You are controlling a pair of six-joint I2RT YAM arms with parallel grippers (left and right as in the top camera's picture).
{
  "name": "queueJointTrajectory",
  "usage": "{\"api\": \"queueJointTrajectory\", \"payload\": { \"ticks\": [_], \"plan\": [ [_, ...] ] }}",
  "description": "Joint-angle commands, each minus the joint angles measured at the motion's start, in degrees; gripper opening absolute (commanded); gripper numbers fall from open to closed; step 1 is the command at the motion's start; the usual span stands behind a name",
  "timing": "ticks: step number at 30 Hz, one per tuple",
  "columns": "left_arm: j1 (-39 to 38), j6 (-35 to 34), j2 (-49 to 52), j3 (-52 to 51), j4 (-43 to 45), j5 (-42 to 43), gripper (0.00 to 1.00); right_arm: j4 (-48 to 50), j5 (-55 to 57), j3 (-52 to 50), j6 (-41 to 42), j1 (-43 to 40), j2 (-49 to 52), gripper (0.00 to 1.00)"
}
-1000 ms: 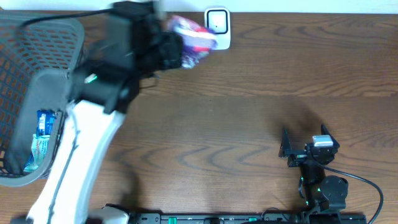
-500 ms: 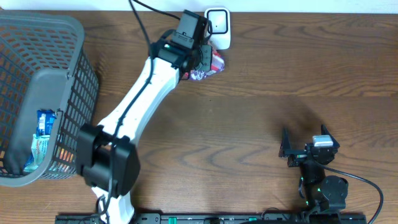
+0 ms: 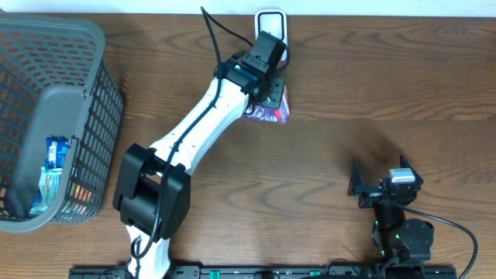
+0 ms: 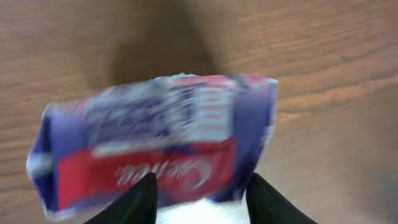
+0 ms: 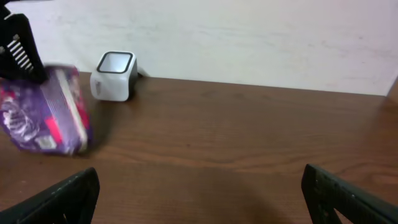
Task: Scan the item barcode
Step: 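Lift the package out and carry it to the white scanner, then lower the package onto the table in front of the scanner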
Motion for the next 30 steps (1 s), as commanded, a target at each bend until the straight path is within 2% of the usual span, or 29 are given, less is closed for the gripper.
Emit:
{"api": "queueJointTrajectory", "payload": {
  "ticks": [1, 5, 9, 12, 16, 19, 21, 27, 30],
  "plan": [
    [0.04, 0.15, -2.75, 0.46, -1.14, 7.26, 0.47, -0.24, 0.44, -0.09, -0.7, -0.37, -0.31, 0.99],
    [0.07, 0.13, -6.54, 0.48, -2.27, 14.43, 0.47, -0.24, 0.44, -0.09, -0.7, -0.37, -0.31, 0.99],
    [0.2, 0.24, -10.84, 0.48, -2.89, 14.97, 0.47, -0.24, 0.44, -0.09, -0.7, -0.37, -0.31, 0.99],
    [0.9, 0.22, -13.05, 0.48, -2.56, 11.26, 0.47, -0.24, 0.46, -0.09, -0.7, -0.37, -0.31, 0.99],
    [1.6, 0.2, -13.25, 0.48, -1.9, 0.66, 0.45, -0.24, 0.46, -0.09, -0.7, -0.37, -0.31, 0.99],
    [1.57, 0.2, -11.5, 0.15, 0.35, -5.64, 0.23, -0.24, 0.46, -0.09, -0.7, -0.37, -0.31, 0.99],
    [1.57, -0.17, -8.9, 0.07, 1.03, -6.03, 0.08, -0.24, 0.44, -0.09, -0.7, -0.37, -0.31, 0.99],
    [1.51, -2.21, -1.03, 0.07, 3.67, -5.9, 0.08, -0.24, 0.46, -0.09, -0.7, -0.37, -0.31, 0.99],
    [1.51, -2.21, 2.25, 0.07, 4.96, -3.06, 0.08, -0.24, 0.46, -0.09, -0.7, -0.37, -0.31, 0.99]
  ]
}}
